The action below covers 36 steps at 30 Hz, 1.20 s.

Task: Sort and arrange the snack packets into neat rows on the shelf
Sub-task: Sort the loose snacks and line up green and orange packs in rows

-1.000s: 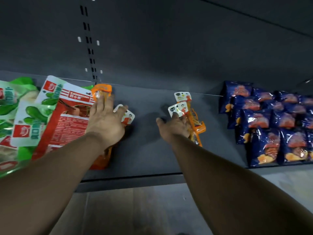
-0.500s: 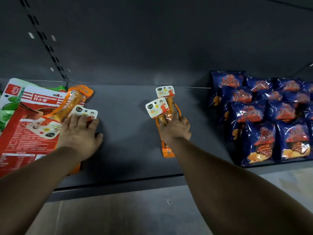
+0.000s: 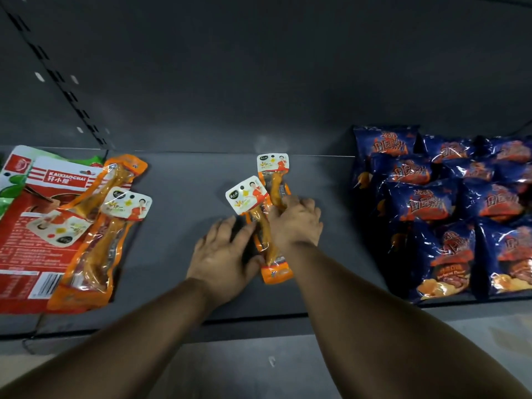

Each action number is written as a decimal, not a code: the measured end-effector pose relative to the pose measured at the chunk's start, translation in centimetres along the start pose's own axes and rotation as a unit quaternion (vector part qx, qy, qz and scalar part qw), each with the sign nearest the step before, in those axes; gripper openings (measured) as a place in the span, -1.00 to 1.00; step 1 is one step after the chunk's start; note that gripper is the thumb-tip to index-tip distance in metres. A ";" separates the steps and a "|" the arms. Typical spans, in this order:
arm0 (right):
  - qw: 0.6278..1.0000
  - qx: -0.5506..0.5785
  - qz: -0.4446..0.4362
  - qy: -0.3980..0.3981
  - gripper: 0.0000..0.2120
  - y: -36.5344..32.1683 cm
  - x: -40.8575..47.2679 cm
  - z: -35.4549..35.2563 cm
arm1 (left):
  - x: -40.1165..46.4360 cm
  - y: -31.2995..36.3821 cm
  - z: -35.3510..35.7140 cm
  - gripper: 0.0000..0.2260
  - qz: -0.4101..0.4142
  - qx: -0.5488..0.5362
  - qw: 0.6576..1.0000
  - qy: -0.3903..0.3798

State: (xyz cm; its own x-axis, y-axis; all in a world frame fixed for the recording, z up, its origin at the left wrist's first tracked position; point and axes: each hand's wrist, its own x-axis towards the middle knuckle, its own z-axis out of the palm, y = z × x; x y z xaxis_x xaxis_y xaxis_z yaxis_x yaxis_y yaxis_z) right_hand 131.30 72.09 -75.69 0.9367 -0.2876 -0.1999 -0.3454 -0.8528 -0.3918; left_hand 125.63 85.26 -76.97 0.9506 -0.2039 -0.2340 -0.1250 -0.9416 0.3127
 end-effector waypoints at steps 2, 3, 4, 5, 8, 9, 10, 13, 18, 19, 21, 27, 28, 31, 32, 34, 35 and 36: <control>1.000 0.023 0.002 0.015 -0.61 0.6 1.0 -0.6 | 0.2 1.8 0.6 -0.18 0.013 -0.002 1.000 -0.006; 0.999 0.036 0.000 0.019 -0.62 0.8 1.4 -0.7 | 0.4 2.4 0.8 -0.16 0.014 0.000 1.000 -0.016; 0.999 0.048 -0.006 0.020 -0.63 1.0 1.8 -0.8 | 0.6 2.8 1.0 -0.16 0.016 0.004 0.999 -0.030; 0.998 0.056 -0.015 0.018 -0.64 1.1 2.1 -0.8 | 0.7 3.1 1.1 -0.19 0.017 0.012 0.999 -0.046; 0.997 0.058 -0.054 -0.008 -0.65 1.1 2.4 -0.3 | 1.1 3.2 1.4 -0.42 0.019 0.039 0.996 -0.072; 0.997 0.054 -0.060 -0.019 -0.65 1.1 2.4 -0.1 | 1.0 3.2 1.4 -0.44 0.021 0.041 0.996 -0.073; 0.997 0.048 -0.062 -0.027 -0.64 1.2 2.5 0.1 | 0.9 3.1 1.4 -0.45 0.025 0.044 0.996 -0.072; 0.997 0.012 -0.068 -0.024 -0.64 1.3 2.6 0.4 | 0.7 3.4 1.4 -0.51 0.035 0.041 0.996 -0.064; 0.998 0.020 -0.060 -0.019 -0.66 2.0 2.8 0.3 | 0.7 3.8 2.0 -0.51 0.032 0.028 0.997 -0.059; 0.998 0.019 -0.057 -0.016 -0.66 2.4 2.9 0.1 | 0.6 3.7 2.1 -0.49 0.032 0.032 0.997 -0.055; 0.999 0.015 -0.039 0.000 -0.66 3.2 3.1 -0.2 | 0.4 3.5 2.3 -0.33 0.038 0.037 0.998 -0.043; 1.000 -0.004 -0.017 0.023 -0.66 4.6 4.3 -1.0 | 0.5 4.0 2.7 -0.55 0.084 0.059 0.995 -0.020; 1.000 -0.007 -0.015 0.024 -0.66 4.7 4.5 -1.0 | 0.4 4.0 2.6 -0.60 0.093 0.064 0.993 -0.022; 0.999 -0.016 -0.010 0.028 -0.66 4.7 4.8 -1.0 | 0.1 4.3 3.1 -0.62 0.136 0.093 0.986 -0.005; 0.999 -0.016 -0.011 0.027 -0.66 4.7 4.8 -1.0 | 0.0 4.3 3.4 -0.62 0.148 0.095 0.984 -0.002; 1.000 -0.010 -0.015 0.019 -0.66 4.8 5.0 -1.1 | 0.0 4.3 3.6 -0.62 0.160 0.100 0.982 0.003; 1.000 -0.002 -0.016 0.017 -0.66 4.8 5.1 -1.2 | 0.0 4.3 3.8 -0.61 0.165 0.104 0.981 0.008; 1.000 0.013 -0.014 0.017 -0.67 4.9 5.1 -1.3 | -0.1 4.4 3.8 -0.61 0.169 0.104 0.980 0.011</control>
State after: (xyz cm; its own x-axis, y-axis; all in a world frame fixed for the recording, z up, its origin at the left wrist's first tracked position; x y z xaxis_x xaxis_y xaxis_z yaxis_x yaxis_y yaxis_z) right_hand 134.45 65.86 -77.49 0.9472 -0.2789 -0.1580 -0.3201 -0.8495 -0.4195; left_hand 123.92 80.15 -79.09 0.8503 -0.5104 -0.1286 -0.4873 -0.8557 0.1740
